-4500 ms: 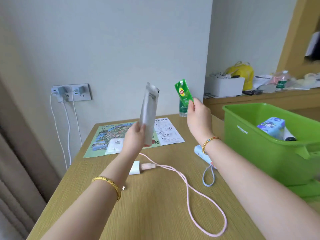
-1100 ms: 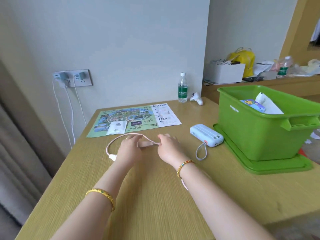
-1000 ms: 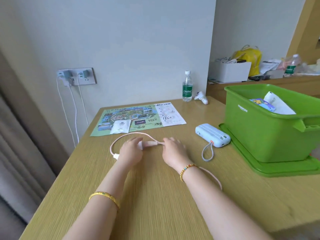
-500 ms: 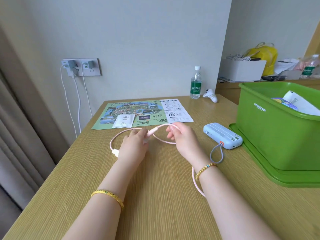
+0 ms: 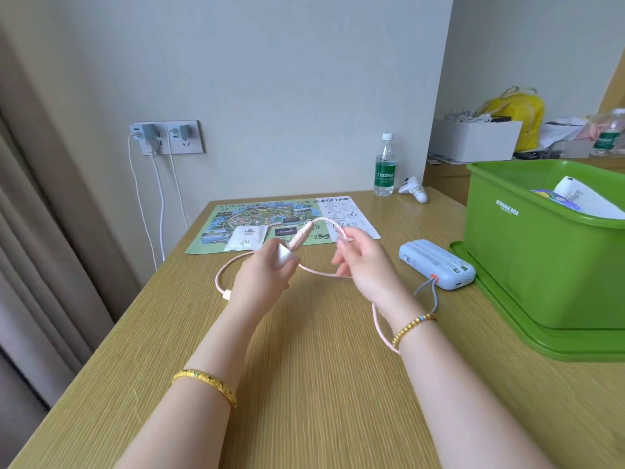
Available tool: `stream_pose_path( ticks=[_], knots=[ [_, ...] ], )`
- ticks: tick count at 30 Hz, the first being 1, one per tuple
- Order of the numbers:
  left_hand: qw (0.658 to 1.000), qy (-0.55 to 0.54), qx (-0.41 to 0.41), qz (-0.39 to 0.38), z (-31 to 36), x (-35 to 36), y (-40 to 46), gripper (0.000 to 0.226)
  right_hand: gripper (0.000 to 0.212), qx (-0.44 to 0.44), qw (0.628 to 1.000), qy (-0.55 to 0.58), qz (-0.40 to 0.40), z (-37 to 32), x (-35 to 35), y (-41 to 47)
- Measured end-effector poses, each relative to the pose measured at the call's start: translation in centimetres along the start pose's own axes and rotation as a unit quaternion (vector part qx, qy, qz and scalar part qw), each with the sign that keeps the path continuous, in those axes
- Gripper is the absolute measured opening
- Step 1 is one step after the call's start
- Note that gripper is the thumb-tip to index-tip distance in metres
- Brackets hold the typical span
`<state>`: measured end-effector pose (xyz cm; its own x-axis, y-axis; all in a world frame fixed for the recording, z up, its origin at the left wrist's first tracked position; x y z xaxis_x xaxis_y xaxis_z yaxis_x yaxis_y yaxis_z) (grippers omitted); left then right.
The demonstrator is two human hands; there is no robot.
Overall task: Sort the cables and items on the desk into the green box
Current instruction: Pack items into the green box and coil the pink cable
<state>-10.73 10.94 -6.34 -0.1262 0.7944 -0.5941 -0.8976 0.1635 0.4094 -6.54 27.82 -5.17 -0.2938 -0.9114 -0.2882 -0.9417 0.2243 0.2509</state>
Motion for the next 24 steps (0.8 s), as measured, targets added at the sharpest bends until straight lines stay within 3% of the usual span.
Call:
stream_pose_path(
  ticks=[2, 5, 8, 11, 12, 14, 19, 22, 24],
  knots=[
    [1.000, 0.027, 0.010, -0.010, 0.4, 0.3, -0.1, 0.021, 0.021, 0.007, 0.995, 0.092, 0.049, 0.0, -1.8, 0.3],
    [0.999, -0.032, -0.022, -0.015, 0.4, 0.8, -0.2, 0.027, 0.024, -0.009, 0.989, 0.146, -0.009, -0.6, -0.7, 0.2],
    [0.985, -0.141, -0.066, -0.077, 0.5, 2.4, -0.5, 0.026, 0.031, -0.051, 0.998, 0.008, -0.042, -1.2, 1.4, -0.2],
    [0.924, -0.321, -0.147, -0.147, 0.3, 3.8, -1.4, 0.034, 0.038, -0.106, 0.980, -0.168, -0.010, -1.7, 1.4, -0.6],
    [0.910, -0.346, -0.164, -0.160, 0.2, 4.0, -1.7, 0.041, 0.039, -0.122, 0.973, -0.197, -0.009, -2.0, 1.5, -0.8],
    [0.918, -0.318, -0.160, -0.175, 0.3, 4.1, -1.8, 0.056, 0.039, -0.154, 0.958, -0.242, -0.023, -2.5, 2.3, -1.4],
    [0.937, -0.271, -0.179, -0.126, -0.3, 3.6, -1.8, 0.062, 0.031, -0.178, 0.936, -0.298, -0.062, -2.5, 4.1, -2.0],
    [0.941, -0.273, -0.193, -0.056, -1.4, 2.3, -1.0, 0.053, 0.032, -0.145, 0.965, -0.205, -0.076, -2.6, 3.8, -1.9],
    [0.932, -0.315, -0.177, -0.033, -1.3, 1.5, -0.5, 0.047, 0.016, -0.102, 0.983, -0.138, -0.070, -2.4, 3.2, -1.6]
  ],
)
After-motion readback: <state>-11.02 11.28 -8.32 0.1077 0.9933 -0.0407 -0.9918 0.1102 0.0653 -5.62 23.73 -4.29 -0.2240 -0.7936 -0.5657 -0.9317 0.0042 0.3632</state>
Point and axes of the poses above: each hand's wrist, its own y-axis towards the middle knuckle, its own x-axis out of the palm, z = x × y, the point moved 10 cm from there along y, towards the middle knuckle, and after that the axes turned 5 degrees about x, right-handed, at the moved point
